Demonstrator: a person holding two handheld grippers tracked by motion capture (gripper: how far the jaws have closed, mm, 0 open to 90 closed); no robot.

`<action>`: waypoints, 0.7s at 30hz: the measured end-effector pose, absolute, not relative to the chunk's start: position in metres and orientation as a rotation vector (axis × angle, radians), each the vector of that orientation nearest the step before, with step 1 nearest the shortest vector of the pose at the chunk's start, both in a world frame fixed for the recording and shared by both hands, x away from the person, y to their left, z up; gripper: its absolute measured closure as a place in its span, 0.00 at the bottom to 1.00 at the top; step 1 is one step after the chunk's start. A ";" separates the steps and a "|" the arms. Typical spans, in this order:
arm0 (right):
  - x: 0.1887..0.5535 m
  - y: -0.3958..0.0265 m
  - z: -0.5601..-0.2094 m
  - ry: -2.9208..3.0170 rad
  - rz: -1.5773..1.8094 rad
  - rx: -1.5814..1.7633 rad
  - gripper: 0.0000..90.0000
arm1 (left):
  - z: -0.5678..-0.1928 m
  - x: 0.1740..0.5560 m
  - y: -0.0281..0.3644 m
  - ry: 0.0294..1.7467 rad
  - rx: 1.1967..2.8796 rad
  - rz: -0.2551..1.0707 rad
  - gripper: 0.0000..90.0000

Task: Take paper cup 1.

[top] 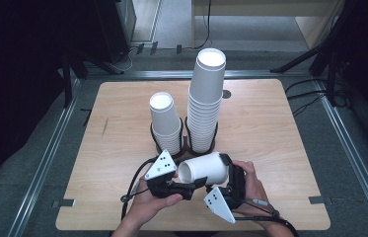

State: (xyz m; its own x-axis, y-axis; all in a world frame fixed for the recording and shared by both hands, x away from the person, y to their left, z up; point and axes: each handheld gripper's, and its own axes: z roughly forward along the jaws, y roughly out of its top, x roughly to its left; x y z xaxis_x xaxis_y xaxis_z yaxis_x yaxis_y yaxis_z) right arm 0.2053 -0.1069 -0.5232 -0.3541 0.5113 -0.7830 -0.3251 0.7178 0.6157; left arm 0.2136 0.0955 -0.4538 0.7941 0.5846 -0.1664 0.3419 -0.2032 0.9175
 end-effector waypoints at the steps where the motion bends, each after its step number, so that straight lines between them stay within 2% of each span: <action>1: 0.206 -0.108 -0.522 1.740 0.871 0.149 0.01 | -0.454 0.213 0.095 0.713 1.813 0.271 0.26; 14: 0.202 -0.123 -0.504 1.779 1.038 0.333 0.00 | -0.453 0.212 0.110 0.689 1.610 0.405 0.26; 21: 0.202 -0.132 -0.494 1.794 1.228 0.553 0.00 | -0.455 0.212 0.114 0.660 1.536 0.392 0.26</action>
